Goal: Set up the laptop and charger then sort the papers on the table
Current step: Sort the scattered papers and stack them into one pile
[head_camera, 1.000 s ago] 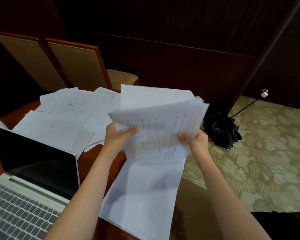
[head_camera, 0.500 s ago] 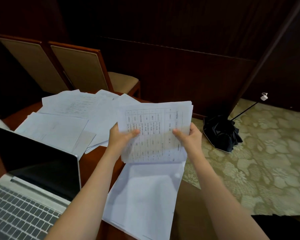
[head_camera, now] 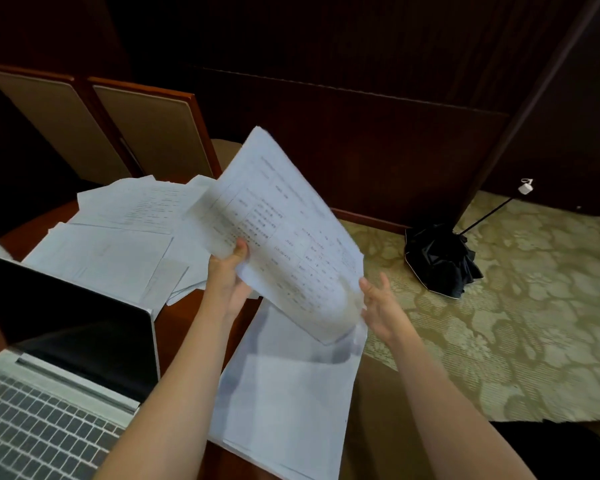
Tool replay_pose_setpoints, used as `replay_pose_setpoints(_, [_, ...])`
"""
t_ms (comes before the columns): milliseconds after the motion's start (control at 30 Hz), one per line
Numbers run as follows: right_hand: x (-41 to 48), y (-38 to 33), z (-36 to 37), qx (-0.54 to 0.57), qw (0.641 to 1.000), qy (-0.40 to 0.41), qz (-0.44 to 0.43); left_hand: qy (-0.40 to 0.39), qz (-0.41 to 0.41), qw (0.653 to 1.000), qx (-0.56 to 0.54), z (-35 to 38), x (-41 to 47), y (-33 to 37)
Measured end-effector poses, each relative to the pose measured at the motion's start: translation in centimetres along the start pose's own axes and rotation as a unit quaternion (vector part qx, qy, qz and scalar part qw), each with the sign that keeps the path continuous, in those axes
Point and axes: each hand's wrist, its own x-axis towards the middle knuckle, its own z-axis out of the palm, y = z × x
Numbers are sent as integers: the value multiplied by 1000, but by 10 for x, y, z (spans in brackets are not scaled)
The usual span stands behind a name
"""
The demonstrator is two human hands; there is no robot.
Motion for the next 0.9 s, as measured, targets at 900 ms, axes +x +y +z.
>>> replay_pose_setpoints(900, [-9, 0, -25, -206, 978, 21, -27, 27, 51, 933, 356, 28, -7, 33])
